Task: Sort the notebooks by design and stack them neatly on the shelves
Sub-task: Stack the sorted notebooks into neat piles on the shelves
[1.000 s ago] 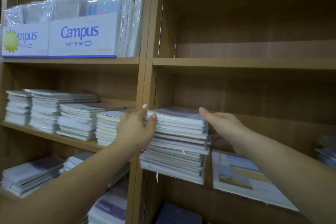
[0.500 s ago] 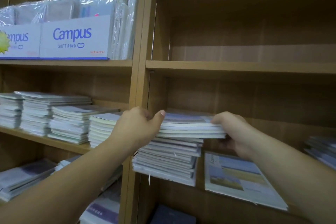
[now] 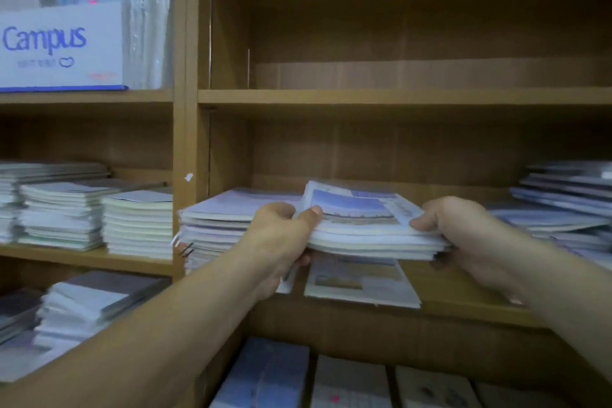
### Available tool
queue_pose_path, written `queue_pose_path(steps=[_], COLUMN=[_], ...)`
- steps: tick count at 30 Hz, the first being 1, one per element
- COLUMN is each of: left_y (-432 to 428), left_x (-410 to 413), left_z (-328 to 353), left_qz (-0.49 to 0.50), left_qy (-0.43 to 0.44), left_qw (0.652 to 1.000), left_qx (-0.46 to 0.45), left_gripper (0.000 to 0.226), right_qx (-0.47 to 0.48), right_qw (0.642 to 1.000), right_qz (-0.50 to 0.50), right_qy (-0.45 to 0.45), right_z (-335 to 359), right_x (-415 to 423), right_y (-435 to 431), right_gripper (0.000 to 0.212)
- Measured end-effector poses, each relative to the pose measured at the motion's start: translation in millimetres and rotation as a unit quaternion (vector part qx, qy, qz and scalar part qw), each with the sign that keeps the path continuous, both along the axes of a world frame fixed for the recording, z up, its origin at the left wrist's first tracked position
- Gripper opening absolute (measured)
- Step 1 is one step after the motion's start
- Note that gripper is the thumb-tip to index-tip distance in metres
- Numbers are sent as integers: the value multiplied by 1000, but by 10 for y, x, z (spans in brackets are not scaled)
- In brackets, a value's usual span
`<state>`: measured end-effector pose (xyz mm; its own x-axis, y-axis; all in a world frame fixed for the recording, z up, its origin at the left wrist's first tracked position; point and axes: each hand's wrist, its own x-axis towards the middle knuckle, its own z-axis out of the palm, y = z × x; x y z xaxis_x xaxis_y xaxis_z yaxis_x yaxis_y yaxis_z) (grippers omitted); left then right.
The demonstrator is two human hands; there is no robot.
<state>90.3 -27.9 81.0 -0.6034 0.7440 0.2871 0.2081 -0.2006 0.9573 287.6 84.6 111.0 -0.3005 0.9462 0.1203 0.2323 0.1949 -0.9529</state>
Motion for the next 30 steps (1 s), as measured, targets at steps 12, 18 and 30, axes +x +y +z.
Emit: queue_pose_path(steps=[12, 18, 30], left_y=[633, 575, 522], left_x=[149, 37, -236], left_z=[-500, -637, -1225], left_qz=[45, 65, -42], left_qy=[141, 424, 215], left_qw=[986, 877, 975], left_qx=[-78, -217, -35], left_gripper=[56, 45, 37], right_qx=[108, 116, 165], right_qw=[988, 966, 956], right_qz=[-5, 21, 107], right_qy=[-112, -231, -218], right_z=[-681, -869, -1029], right_x=[235, 190, 139], right_y=[619, 787, 754], right_gripper=[30, 58, 67])
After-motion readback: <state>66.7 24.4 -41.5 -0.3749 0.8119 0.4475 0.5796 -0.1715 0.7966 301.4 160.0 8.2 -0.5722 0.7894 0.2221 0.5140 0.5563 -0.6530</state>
